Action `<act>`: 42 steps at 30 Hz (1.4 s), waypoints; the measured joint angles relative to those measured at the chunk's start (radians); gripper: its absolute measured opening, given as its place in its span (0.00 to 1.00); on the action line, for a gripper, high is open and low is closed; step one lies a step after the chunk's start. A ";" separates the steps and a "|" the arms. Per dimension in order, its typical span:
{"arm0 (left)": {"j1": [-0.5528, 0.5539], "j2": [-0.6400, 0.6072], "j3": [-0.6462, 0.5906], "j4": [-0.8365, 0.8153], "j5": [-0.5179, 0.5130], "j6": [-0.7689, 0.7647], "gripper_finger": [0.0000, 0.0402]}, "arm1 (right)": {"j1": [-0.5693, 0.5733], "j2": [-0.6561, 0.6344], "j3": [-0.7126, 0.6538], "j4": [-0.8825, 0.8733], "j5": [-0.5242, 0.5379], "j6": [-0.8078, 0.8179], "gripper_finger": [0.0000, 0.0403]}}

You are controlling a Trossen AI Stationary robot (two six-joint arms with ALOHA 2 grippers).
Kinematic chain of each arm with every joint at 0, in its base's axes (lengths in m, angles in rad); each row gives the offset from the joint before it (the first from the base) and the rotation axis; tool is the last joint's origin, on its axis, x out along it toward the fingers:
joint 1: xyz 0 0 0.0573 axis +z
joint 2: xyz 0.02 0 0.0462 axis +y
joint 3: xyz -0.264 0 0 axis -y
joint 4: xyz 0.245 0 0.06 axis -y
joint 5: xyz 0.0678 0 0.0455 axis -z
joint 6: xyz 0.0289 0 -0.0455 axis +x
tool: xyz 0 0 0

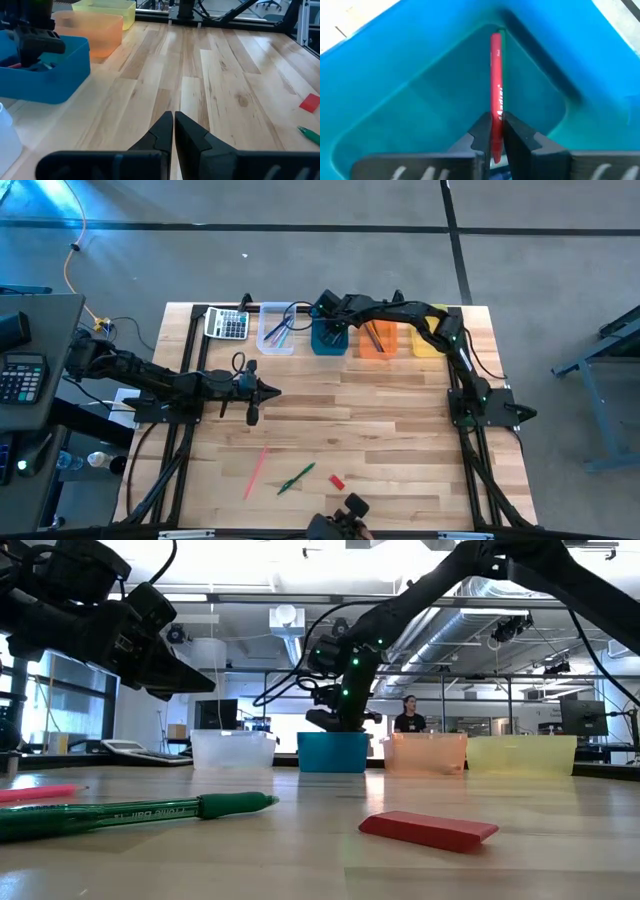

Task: Sort crayons/erasers/pens/pencils in bins
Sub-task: Put the red crayon into the blue bin, then put the pink pencil into the orange bin

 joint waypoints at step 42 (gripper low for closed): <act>-0.240 0.000 0.142 -0.256 -0.202 -0.156 0.02 | 0.579 -0.861 -1.176 1.047 0.240 -0.042 0.00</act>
